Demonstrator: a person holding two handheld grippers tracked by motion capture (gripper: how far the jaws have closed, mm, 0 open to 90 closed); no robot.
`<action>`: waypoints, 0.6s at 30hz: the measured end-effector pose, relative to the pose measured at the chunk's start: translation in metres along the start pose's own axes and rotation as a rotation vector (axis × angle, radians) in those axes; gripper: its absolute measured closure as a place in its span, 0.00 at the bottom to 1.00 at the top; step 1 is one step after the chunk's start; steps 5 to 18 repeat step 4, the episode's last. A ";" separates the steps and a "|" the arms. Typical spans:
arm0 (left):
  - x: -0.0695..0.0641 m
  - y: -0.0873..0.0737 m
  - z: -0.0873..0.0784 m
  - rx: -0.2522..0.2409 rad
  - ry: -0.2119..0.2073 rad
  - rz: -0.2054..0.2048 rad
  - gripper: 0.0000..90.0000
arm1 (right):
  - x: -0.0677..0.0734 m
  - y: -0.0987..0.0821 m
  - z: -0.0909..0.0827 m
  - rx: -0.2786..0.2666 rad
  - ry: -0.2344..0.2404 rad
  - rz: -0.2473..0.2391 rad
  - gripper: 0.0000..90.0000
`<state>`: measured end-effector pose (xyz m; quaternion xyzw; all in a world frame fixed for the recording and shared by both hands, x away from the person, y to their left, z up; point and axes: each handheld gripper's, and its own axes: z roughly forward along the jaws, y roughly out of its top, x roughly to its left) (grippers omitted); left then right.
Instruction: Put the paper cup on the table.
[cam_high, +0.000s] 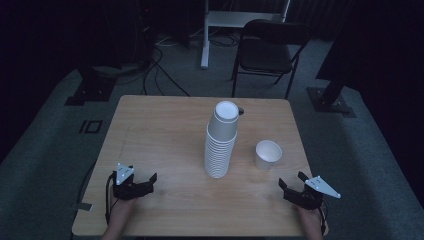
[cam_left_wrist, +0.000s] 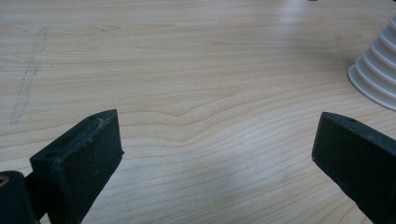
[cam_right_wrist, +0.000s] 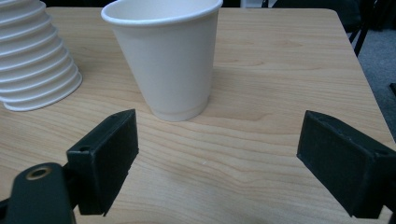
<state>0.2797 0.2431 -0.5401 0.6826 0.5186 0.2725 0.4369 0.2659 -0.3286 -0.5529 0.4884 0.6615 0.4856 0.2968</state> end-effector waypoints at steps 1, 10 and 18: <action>0.000 0.000 0.000 0.000 0.000 0.000 0.02 | 0.000 0.000 0.001 0.001 0.001 -0.002 0.13; -0.001 0.000 0.000 0.003 0.000 0.001 0.02 | 0.001 0.000 0.001 0.004 0.004 -0.006 0.13; -0.001 0.000 0.000 0.003 0.000 0.001 0.02 | 0.001 0.000 0.001 0.004 0.004 -0.006 0.13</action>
